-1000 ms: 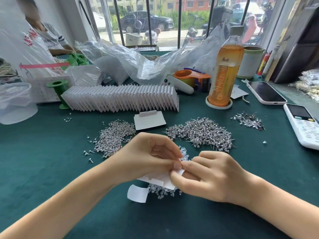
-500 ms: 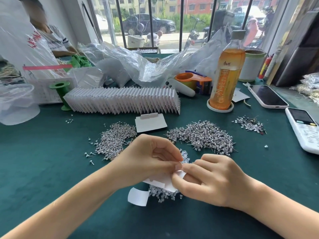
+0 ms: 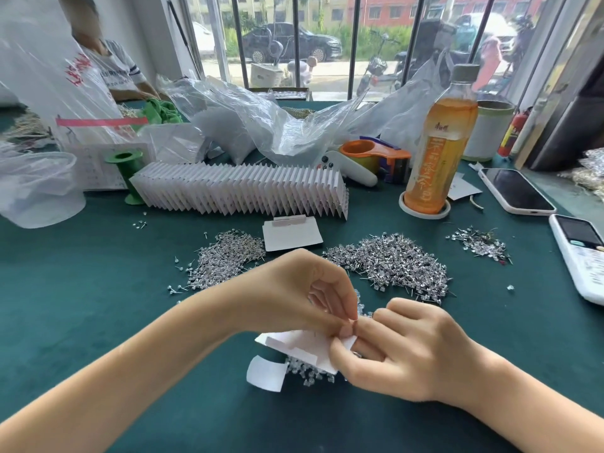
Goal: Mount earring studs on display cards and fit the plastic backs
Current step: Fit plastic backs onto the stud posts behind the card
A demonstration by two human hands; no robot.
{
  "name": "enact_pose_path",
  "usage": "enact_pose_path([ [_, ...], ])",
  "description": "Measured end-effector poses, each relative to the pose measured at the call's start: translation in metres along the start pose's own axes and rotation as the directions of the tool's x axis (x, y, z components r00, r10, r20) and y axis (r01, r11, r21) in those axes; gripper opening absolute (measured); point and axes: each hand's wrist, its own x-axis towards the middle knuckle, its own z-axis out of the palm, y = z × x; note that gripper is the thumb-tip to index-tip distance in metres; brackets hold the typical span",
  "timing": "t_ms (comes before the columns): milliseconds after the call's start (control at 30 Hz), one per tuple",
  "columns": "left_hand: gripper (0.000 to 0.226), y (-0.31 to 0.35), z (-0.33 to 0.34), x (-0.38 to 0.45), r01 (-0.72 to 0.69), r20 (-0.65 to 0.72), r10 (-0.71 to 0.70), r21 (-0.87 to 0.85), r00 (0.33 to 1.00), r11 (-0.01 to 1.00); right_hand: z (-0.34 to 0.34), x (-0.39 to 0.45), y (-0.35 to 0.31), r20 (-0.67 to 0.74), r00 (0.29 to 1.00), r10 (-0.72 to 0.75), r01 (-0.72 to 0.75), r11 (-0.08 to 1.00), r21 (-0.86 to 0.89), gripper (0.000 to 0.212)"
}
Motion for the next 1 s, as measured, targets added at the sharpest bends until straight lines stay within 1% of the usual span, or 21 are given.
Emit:
enact_pose_path([
  [67,0.015,0.001,-0.002,0.003,0.006,0.034,-0.007,0.042,0.999,0.999,-0.001,0.001,0.000,-0.017,1.000,0.007,-0.007,1.000,0.005,0.028],
  [133,0.013,0.005,-0.007,0.003,-0.011,0.023,0.011,0.002,1.000,1.000,-0.002,0.002,0.004,-0.054,0.997,0.061,-0.059,0.998,0.037,0.021],
  [167,0.016,0.006,-0.012,0.003,-0.030,-0.037,0.029,-0.043,0.999,0.999,-0.003,0.002,0.008,-0.072,0.991,0.109,-0.104,0.992,0.074,0.016],
  [233,0.027,0.003,-0.026,0.000,-0.094,-0.233,0.066,-0.110,0.970,0.989,-0.006,0.003,0.015,-0.076,0.961,0.267,-0.247,0.947,0.203,0.012],
  [267,0.031,0.000,-0.032,-0.003,-0.116,-0.310,0.079,-0.104,0.947,0.988,-0.008,0.003,0.018,-0.053,0.927,0.372,-0.343,0.895,0.285,0.011],
  [300,0.033,-0.005,-0.036,-0.007,-0.114,-0.352,0.082,-0.071,0.933,0.991,-0.009,0.004,0.021,-0.015,0.877,0.480,-0.442,0.820,0.364,0.011],
  [333,0.033,-0.011,-0.038,-0.010,-0.089,-0.355,0.074,-0.025,0.932,0.996,-0.011,0.005,0.025,0.048,0.813,0.580,-0.540,0.720,0.436,0.010],
  [367,0.034,-0.017,-0.037,-0.013,-0.059,-0.341,0.061,0.017,0.938,0.998,-0.012,0.005,0.029,0.146,0.737,0.660,-0.628,0.588,0.511,0.009],
  [400,0.033,-0.022,-0.034,-0.015,-0.043,-0.336,0.058,0.052,0.940,0.998,-0.012,0.005,0.034,0.260,0.664,0.701,-0.690,0.440,0.574,0.011],
  [433,0.034,-0.025,-0.032,-0.016,-0.041,-0.355,0.073,0.095,0.932,0.995,-0.011,0.005,0.040,0.355,0.613,0.706,-0.724,0.320,0.611,0.015],
  [467,0.033,-0.029,-0.030,-0.016,-0.042,-0.388,0.097,0.148,0.917,0.988,-0.009,0.005,0.046,0.426,0.582,0.692,-0.743,0.241,0.624,0.017],
  [500,0.032,-0.031,-0.030,-0.015,-0.037,-0.428,0.124,0.206,0.895,0.978,-0.006,0.005,0.052,0.474,0.562,0.678,-0.757,0.191,0.625,0.018],
  [567,0.022,-0.031,-0.035,-0.010,-0.025,-0.486,0.164,0.280,0.858,0.960,0.000,0.009,0.066,0.533,0.543,0.649,-0.764,0.119,0.634,0.014],
  [633,0.013,-0.029,-0.040,-0.004,0.009,-0.508,0.165,0.322,0.846,0.947,0.005,0.015,0.081,0.592,0.529,0.608,-0.773,0.059,0.631,0.015],
  [700,0.014,-0.024,-0.044,0.007,0.066,-0.524,0.138,0.351,0.840,0.934,0.013,0.022,0.101,0.626,0.504,0.595,-0.804,0.059,0.591,0.015],
  [733,0.016,-0.022,-0.044,0.016,0.090,-0.530,0.116,0.348,0.840,0.933,0.019,0.025,0.111,0.637,0.476,0.607,-0.827,0.063,0.559,0.013],
  [767,0.018,-0.019,-0.044,0.026,0.113,-0.533,0.094,0.342,0.841,0.933,0.026,0.028,0.121,0.644,0.437,0.628,-0.852,0.057,0.521,0.011],
  [833,0.021,-0.016,-0.042,0.052,0.176,-0.549,0.056,0.361,0.834,0.916,0.043,0.032,0.139,0.650,0.331,0.684,-0.891,0.000,0.454,0.014],
  [900,0.022,-0.015,-0.040,0.078,0.235,-0.589,0.046,0.391,0.807,0.890,0.061,0.034,0.156,0.641,0.225,0.734,-0.914,-0.069,0.400,0.017],
  [1000,0.025,-0.014,-0.036,0.111,0.306,-0.656,0.028,0.389,0.754,0.869,0.084,0.037,0.178,0.661,0.112,0.742,-0.940,-0.138,0.313,0.026],
])
